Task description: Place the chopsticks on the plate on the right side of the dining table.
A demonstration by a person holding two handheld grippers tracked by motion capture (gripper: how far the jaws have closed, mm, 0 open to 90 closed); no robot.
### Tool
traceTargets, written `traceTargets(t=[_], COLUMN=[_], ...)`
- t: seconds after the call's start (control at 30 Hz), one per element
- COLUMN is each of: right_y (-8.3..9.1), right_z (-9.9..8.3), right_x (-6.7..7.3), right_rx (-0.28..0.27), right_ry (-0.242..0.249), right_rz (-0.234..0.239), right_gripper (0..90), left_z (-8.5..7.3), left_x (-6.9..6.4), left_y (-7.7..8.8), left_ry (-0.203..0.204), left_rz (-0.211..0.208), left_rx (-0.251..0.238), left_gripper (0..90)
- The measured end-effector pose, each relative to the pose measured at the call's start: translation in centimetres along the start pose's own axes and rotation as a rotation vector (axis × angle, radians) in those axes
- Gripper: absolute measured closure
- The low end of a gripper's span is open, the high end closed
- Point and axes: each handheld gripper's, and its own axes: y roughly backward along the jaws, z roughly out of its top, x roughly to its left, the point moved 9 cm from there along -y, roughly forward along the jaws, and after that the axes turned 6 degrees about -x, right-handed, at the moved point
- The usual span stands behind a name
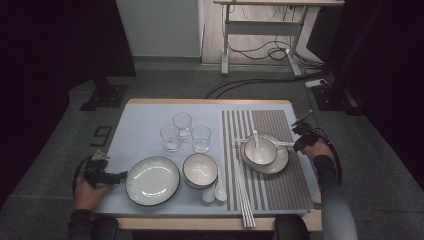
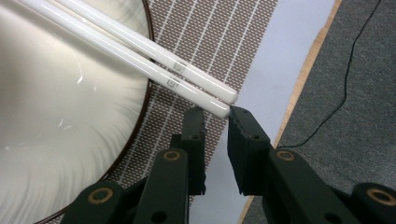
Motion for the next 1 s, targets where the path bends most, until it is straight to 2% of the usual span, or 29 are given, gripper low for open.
traceTargets(t=[0.23,0.43,1.0], right_y=[0.0,-0.08,-0.66], right_z=[0.25,0.22,0.57], right_x=[0.32,0.03,-0.58], right_rx=[0.003,0.006,-0.005], right_ry=[0.006,0.001,-0.02], right_rz=[0.006,-0.01,-0.033], right_gripper=[75.8,63.6,66.1], left_z=[0.0,0.0,0.0], left_x=[0.0,0.0,0.0], left_y=[0.0,0.0,0.0], left_ry=[0.0,0.0,0.0], left_rz=[0.0,0.0,0.0], left_rx=[0.0,0.0,0.0], left_gripper=[0.0,0.0,0.0])
